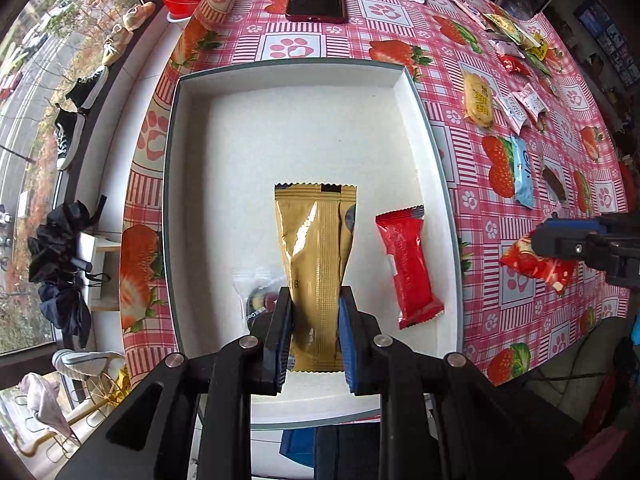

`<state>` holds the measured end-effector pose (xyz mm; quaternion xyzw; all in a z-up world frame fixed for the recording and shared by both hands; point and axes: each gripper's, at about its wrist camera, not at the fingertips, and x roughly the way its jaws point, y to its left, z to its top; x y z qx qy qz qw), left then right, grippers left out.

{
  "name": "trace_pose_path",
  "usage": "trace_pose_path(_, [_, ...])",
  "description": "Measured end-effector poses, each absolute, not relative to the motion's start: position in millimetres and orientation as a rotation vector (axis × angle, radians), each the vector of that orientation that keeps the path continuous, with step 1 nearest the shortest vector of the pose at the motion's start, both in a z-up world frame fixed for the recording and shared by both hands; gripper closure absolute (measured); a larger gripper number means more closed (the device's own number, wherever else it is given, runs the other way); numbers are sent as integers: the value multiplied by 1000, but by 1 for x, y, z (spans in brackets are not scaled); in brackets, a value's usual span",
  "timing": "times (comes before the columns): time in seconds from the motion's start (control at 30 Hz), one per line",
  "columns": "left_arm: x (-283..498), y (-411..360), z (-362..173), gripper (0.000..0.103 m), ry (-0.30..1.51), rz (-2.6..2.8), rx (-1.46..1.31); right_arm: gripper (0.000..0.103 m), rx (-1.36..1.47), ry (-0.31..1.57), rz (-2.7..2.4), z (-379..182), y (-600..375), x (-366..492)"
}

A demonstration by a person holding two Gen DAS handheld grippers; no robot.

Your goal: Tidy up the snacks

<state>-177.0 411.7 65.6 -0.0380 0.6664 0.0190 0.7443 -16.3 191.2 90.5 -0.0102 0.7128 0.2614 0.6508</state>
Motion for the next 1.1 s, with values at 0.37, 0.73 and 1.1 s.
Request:
trace_pose_path(0.37, [-185, 427, 57, 34, 1486, 47, -15, 21, -181, 1669, 631, 67, 289, -43])
trace_pose_path(0.73, [-175, 431, 74, 25, 1431, 113, -87, 10, 35, 1723, 280, 45, 150, -31])
trace_pose_path(1.1, [-177, 309, 75, 25, 1437, 62, -4, 10, 46, 1795, 235, 19, 22, -53])
